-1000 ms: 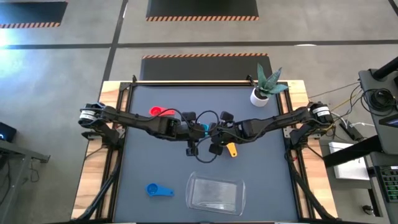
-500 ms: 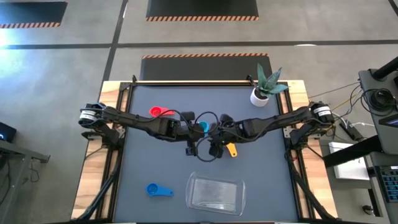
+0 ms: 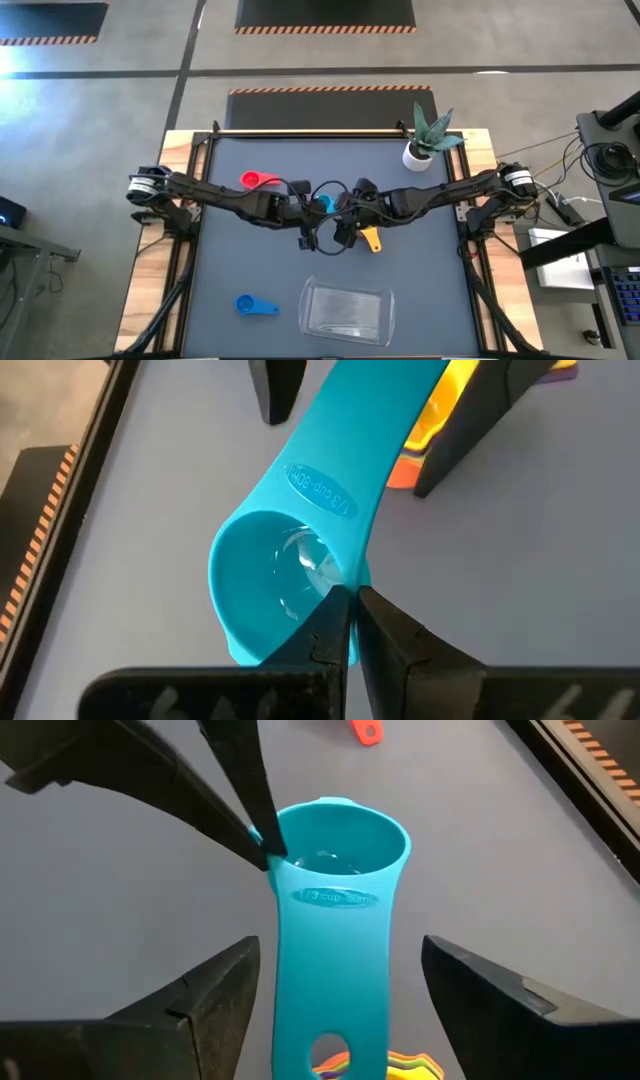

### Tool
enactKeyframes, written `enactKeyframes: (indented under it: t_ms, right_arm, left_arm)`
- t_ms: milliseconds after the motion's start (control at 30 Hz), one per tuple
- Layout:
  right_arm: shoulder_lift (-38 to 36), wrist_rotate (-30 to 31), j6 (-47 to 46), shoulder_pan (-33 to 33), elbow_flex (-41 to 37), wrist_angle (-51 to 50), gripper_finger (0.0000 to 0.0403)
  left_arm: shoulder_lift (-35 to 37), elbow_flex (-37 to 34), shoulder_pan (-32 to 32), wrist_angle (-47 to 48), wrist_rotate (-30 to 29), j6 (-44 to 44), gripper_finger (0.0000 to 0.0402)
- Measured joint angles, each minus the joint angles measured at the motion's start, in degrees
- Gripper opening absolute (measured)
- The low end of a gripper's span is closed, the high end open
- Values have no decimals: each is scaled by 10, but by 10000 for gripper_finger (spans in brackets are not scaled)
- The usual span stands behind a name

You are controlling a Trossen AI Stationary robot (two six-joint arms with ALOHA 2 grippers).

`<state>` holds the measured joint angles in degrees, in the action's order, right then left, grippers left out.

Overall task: Nest measuring cups in basket
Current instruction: Stack the light blue measuring cup on top of the yellow measuring cup

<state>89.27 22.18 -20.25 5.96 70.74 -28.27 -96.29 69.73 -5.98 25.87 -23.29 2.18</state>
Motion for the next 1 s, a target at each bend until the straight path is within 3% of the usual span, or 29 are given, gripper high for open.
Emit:
enactKeyframes:
  t_ms: [567,733,1000]
  right_arm:
    - [0,3,14,-3,0,5,250]
    - [0,3,17,-4,0,6,217]
    - [0,1,33,-4,0,4,132]
  left_arm:
    - [-1,-5,0,-23,1,3,0]
    - [-1,-5,0,-23,2,3,0]
    - [-1,-5,0,-23,2,3,0]
